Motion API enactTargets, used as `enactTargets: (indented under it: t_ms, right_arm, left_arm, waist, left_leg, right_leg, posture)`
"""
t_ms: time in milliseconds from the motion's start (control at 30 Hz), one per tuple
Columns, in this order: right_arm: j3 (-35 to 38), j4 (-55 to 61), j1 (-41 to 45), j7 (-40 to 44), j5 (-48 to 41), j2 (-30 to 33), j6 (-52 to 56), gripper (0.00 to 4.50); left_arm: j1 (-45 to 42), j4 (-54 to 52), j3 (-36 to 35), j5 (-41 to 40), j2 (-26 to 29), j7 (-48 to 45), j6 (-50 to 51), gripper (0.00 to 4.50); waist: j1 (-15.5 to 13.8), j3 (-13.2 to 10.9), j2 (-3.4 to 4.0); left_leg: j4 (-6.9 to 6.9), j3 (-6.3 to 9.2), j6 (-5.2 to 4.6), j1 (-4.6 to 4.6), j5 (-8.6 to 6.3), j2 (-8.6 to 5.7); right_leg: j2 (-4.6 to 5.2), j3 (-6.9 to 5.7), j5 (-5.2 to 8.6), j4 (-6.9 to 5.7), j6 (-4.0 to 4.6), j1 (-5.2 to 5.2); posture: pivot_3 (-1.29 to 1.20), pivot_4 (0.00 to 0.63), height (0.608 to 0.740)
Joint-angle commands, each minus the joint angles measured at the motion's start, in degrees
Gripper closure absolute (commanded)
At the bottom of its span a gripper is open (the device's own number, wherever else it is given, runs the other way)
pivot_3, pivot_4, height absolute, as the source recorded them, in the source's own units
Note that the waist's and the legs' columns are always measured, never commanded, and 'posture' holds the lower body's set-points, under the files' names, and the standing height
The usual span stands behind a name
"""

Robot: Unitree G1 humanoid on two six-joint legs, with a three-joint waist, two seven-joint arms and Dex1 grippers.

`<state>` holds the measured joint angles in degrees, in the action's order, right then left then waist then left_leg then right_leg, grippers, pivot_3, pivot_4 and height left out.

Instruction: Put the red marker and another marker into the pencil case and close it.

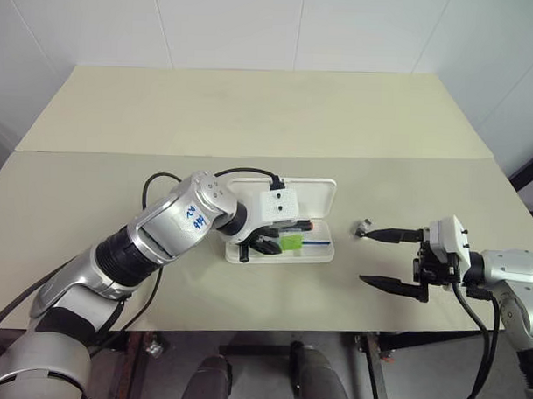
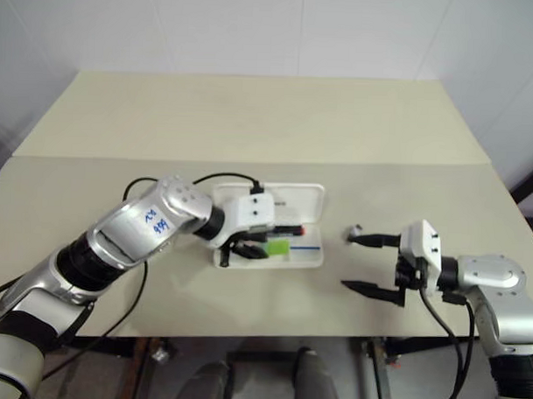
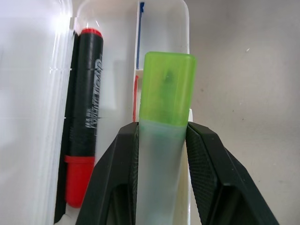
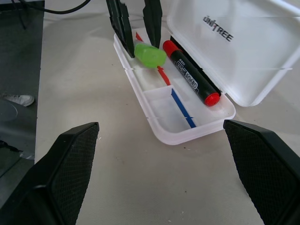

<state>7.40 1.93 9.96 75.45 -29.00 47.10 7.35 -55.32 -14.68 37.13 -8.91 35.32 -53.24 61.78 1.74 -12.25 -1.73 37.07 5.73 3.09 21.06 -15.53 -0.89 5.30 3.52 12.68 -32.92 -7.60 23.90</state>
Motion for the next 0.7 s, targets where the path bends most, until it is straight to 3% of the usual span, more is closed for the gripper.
enactTargets:
  t_ms: [33,700]
  right_arm:
    - [2.2,1.7,-0.4,-0.6,-0.9,0.2,-0.4,0.00]
    - [2.9,3.3,-2.0,-2.5,-1.1,0.6,0.2,0.00]
  left_arm:
    - [-0.5,-0.2,-0.3,0.8,0.4,-0.2,-0.7,3.31]
    - [-2.2,-0.5,2.6,5.8,0.6,-1.7,-7.2,3.31]
  waist:
    - [0.0,0.0,0.00]
    - [0.0,0.0,0.00]
  left_leg:
    - [0.00,0.00,0.00,0.00,0.00,0.00]
    - [0.01,-0.01,0.00,0.00,0.00,-0.01]
  right_leg:
    - [0.00,0.00,0.00,0.00,0.00,0.00]
    - [0.01,0.01,0.00,0.01,0.00,0.00]
  posture:
    - [0.00,0.150,0.740]
    - [0.00,0.150,0.740]
